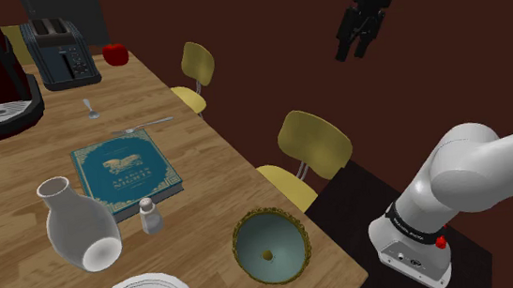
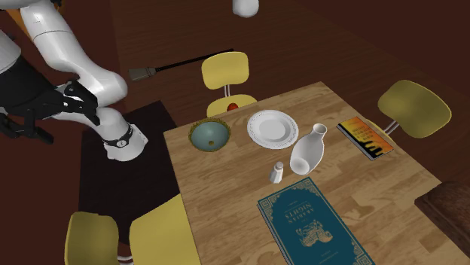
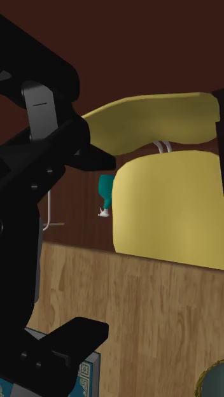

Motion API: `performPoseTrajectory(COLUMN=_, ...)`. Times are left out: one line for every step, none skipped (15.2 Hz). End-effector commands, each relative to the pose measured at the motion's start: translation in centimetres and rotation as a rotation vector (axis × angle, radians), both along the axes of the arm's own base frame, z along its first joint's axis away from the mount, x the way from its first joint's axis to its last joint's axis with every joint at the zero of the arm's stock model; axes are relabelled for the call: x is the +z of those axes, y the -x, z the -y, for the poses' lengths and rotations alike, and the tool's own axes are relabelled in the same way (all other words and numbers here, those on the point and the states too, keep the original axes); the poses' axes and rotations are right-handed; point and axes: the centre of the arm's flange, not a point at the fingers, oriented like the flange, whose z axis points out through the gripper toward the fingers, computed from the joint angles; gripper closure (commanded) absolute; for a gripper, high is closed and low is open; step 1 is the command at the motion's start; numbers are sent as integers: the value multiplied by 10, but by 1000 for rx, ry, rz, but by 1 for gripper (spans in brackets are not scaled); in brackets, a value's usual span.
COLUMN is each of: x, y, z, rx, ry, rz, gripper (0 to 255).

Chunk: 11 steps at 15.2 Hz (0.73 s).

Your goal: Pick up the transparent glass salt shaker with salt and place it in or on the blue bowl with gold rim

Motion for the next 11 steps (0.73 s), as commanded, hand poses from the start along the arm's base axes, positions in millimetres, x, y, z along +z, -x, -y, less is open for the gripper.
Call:
performPoseTrajectory(x=0, y=0, z=0, rx=0, ry=0, rz=0, gripper=0)
performPoseTrajectory(x=-7, y=-2, z=-10, rx=0, ry=0, rz=6, gripper=0)
performPoseTrajectory(x=-15, y=-5, z=-21, rx=-1, ry=0, rz=12, gripper=0)
performPoseTrajectory(x=-22, y=-7, z=-31, rx=-1, ry=0, rz=17, gripper=0)
performPoseTrajectory(x=-29, y=-10, z=-42, rx=-1, ry=0, rz=23, gripper=0)
performPoseTrajectory(x=-37, y=-12, z=-52, rx=-1, ry=0, rz=29, gripper=0)
performPoseTrajectory(x=-44, y=-15, z=-63, rx=-2, ry=0, rz=35, gripper=0)
performPoseTrajectory(x=-51, y=-17, z=-73, rx=-2, ry=0, rz=41, gripper=0)
performPoseTrajectory(x=-59, y=-20, z=-84, rx=-2, ry=1, rz=47, gripper=0)
performPoseTrajectory(x=-66, y=-22, z=-94, rx=-2, ry=1, rz=52, gripper=0)
performPoseTrajectory(x=-73, y=-25, z=-105, rx=-3, ry=1, rz=58, gripper=0)
